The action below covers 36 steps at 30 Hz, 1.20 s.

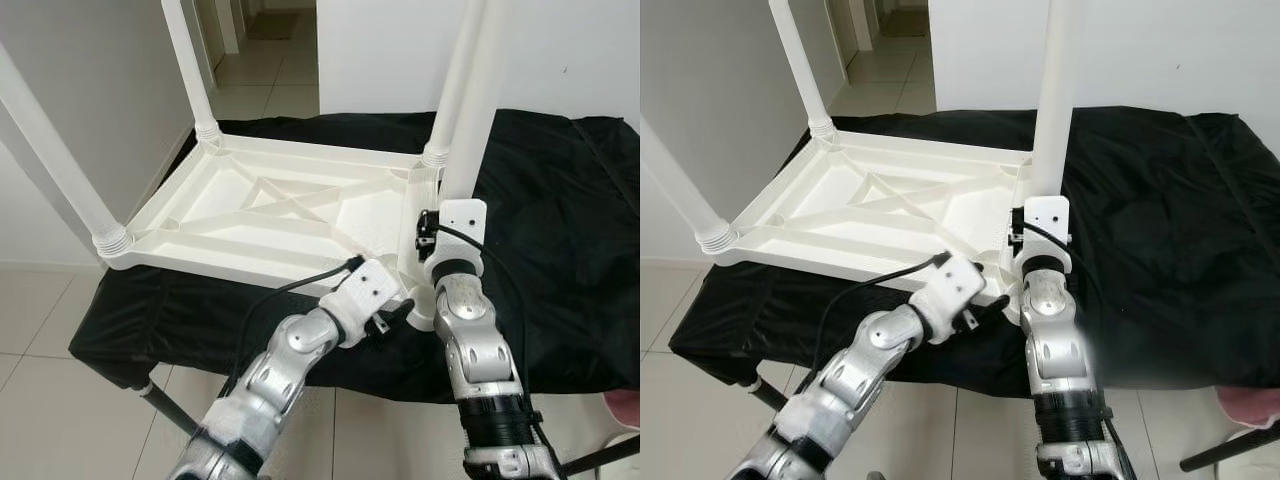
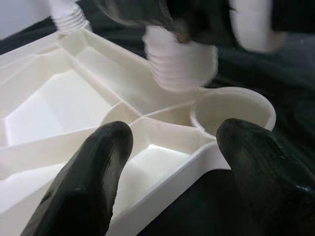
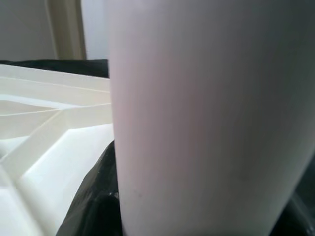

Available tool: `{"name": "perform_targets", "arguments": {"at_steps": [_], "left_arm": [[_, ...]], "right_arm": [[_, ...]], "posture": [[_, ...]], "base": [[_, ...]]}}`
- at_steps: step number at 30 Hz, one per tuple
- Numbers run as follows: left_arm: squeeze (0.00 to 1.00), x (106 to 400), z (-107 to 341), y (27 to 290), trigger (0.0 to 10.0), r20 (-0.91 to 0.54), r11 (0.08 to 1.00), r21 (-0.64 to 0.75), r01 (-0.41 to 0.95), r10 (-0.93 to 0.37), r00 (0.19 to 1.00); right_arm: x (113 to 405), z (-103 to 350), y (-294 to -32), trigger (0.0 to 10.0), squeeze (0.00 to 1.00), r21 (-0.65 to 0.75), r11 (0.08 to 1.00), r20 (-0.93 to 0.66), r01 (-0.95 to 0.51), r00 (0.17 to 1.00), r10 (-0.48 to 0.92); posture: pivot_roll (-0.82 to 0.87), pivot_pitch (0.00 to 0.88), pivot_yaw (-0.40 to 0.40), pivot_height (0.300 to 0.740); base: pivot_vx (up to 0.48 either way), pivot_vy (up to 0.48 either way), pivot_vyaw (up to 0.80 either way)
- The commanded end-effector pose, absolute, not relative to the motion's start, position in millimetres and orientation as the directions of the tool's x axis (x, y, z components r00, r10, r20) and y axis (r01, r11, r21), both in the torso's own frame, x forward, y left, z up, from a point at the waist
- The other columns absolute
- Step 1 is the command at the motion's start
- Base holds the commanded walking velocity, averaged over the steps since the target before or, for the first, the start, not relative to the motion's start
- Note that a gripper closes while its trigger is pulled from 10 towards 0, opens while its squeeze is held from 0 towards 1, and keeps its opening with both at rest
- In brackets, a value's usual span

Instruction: Building children table

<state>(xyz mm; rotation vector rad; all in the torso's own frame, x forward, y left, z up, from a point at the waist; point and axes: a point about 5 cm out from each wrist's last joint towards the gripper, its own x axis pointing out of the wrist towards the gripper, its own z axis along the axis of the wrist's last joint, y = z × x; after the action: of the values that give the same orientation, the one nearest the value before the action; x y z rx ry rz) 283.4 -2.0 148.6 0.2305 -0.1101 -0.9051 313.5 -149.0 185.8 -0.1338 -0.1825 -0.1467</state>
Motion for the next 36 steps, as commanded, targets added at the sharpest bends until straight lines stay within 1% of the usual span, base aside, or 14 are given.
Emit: {"name": "perform_targets", "arguments": {"at_steps": [1,4,6,7,9,11,13,15,17,20,26,27,32,36], "left_arm": [[0.00,283.1,145.0,11.0,10.0,-0.009,0.620,0.223,0.752,-0.770,0.638],[0.00,282.3,141.3,16.6,10.0,-0.020,0.629,0.220,0.746,-0.761,0.648],[0.00,282.3,138.1,23.8,10.0,-0.027,0.660,0.208,0.721,-0.733,0.679],[0.00,282.3,138.1,23.8,10.0,-0.027,0.660,0.208,0.721,-0.733,0.679],[0.00,284.3,136.7,32.4,10.0,-0.028,0.699,0.191,0.689,-0.698,0.716],[0.00,284.3,136.7,32.4,10.0,-0.028,0.699,0.191,0.689,-0.698,0.716],[0.00,286.7,136.3,40.5,10.0,-0.042,0.726,0.156,0.670,-0.673,0.738],[0.00,286.7,137.3,44.1,10.0,-0.044,0.734,0.137,0.665,-0.666,0.745],[0.00,287.4,138.9,48.0,10.0,-0.055,0.738,0.087,0.669,-0.667,0.743],[0.00,285.5,140.3,48.0,10.0,-0.062,0.720,0.068,0.691,-0.688,0.723],[0.00,281.0,140.0,51.3,10.0,-0.078,0.704,0.069,0.707,-0.703,0.707],[0.00,280.1,140.7,53.8,10.0,-0.074,0.706,0.091,0.703,-0.699,0.711],[0.00,277.6,143.9,60.7,10.0,-0.069,0.716,0.068,0.695,-0.691,0.719],[0.00,277.9,145.0,62.8,10.0,-0.071,0.723,0.077,0.687,-0.683,0.727]], "right_arm": [[306.7,185.0,-143.8,10.0,0.00,-0.103,0.987,0.207,0.123,0.973,-0.099],[302.4,183.6,-143.2,10.0,0.00,-0.100,0.988,0.214,0.115,0.972,-0.092],[296.3,181.3,-143.0,10.0,0.00,-0.098,0.990,0.224,0.103,0.971,-0.079],[296.3,181.3,-143.0,10.0,0.00,-0.098,0.990,0.224,0.103,0.971,-0.079],[288.6,176.2,-143.0,10.0,0.00,-0.083,0.994,0.231,0.074,0.971,-0.053],[288.6,176.2,-143.0,10.0,0.00,-0.083,0.994,0.231,0.074,0.971,-0.053],[280.2,165.3,-144.1,10.0,0.00,-0.078,0.997,0.231,0.022,0.973,-0.004],[276.5,158.8,-145.8,10.0,0.00,-0.081,0.997,0.223,0.001,0.975,0.017],[276.7,146.4,-148.9,10.0,0.00,-0.112,0.993,0.202,-0.042,0.977,0.064],[279.0,141.1,-150.8,10.0,0.00,-0.132,0.989,0.186,-0.067,0.978,0.091],[277.7,135.1,-152.4,10.0,0.00,-0.155,0.983,0.176,-0.097,0.977,0.124],[275.8,133.4,-152.4,10.0,0.00,-0.167,0.980,0.177,-0.109,0.974,0.138],[267.7,128.6,-149.7,10.0,0.00,-0.209,0.964,0.185,-0.166,0.961,0.205],[264.8,127.9,-147.0,10.0,0.00,-0.224,0.952,0.187,-0.209,0.949,0.253]], "posture": [[-0.04,0.059,0.060,0.740],[-0.04,0.059,0.060,0.740],[-0.04,0.057,0.056,0.740],[-0.04,0.057,0.056,0.740],[-0.04,0.052,0.056,0.740],[-0.04,0.052,0.056,0.740],[-0.05,0.051,0.064,0.740],[-0.05,0.049,0.068,0.740],[-0.06,0.048,0.073,0.740],[-0.05,0.054,0.070,0.740],[-0.04,0.052,0.071,0.740],[-0.04,0.052,0.071,0.740],[-0.03,0.057,0.072,0.740],[-0.03,0.060,0.073,0.740]], "base": [[0.000,0.000,0.00],[0.000,0.000,0.00],[0.000,0.000,0.00],[0.000,0.000,0.00],[0.000,0.000,0.00],[0.000,0.000,0.00],[0.000,0.000,0.00],[0.000,0.000,0.00],[0.000,0.000,0.00],[0.000,0.000,0.00],[0.000,0.000,0.00],[0.000,0.000,0.00],[0.000,0.000,0.00],[0.000,0.000,0.00]]}}
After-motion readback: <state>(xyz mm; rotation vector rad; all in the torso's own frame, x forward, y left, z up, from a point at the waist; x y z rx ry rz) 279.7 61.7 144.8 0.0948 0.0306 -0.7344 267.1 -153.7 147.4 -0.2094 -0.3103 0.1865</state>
